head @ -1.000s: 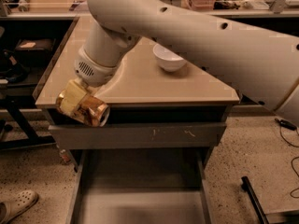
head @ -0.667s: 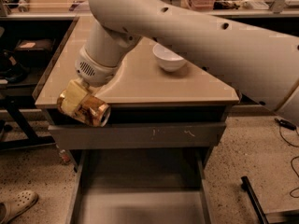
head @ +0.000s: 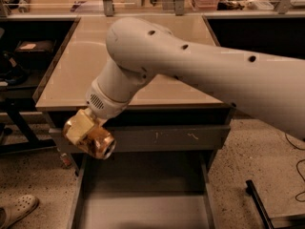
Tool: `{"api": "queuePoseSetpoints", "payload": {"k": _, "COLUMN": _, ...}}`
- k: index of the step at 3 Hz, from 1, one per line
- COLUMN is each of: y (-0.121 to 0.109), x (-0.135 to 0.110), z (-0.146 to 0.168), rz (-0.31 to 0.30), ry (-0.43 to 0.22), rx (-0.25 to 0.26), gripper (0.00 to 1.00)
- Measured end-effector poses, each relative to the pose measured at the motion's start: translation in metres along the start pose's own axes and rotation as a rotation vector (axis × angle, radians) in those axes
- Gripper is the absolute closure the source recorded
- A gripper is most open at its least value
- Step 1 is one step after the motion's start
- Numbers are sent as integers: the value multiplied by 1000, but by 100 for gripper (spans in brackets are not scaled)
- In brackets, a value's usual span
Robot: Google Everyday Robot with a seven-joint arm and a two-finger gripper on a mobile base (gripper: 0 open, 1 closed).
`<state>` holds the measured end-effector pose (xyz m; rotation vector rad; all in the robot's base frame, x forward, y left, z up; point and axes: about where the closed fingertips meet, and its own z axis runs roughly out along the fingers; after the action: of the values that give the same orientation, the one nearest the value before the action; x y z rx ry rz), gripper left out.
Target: Place orange can into middle drawer
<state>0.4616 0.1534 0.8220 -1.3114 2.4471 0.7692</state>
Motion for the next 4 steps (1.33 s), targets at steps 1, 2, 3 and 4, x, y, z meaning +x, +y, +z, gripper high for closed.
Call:
{"api": "queuePoseSetpoints", "payload": {"k": 1, "y": -5, "x": 47, "z": 33, "rz": 106, "ry": 25, "rx": -41, "gripper": 100}}
{"api": "queuePoseSetpoints", "payload": {"k": 2, "y": -5, "x": 47, "z": 33, "rz": 106, "ry": 25, "rx": -41, "gripper": 100}}
{"api": "queuePoseSetpoints", "payload": {"k": 3, "y": -4, "x": 55, "z": 41, "rz": 110, "ry": 3, "rx": -49, "gripper": 100}}
{"api": "queuePoseSetpoints", "payload": {"k": 4, "y": -11, "x": 89, "z": 76, "rz": 220, "ry": -29, "rx": -84, "gripper": 100}}
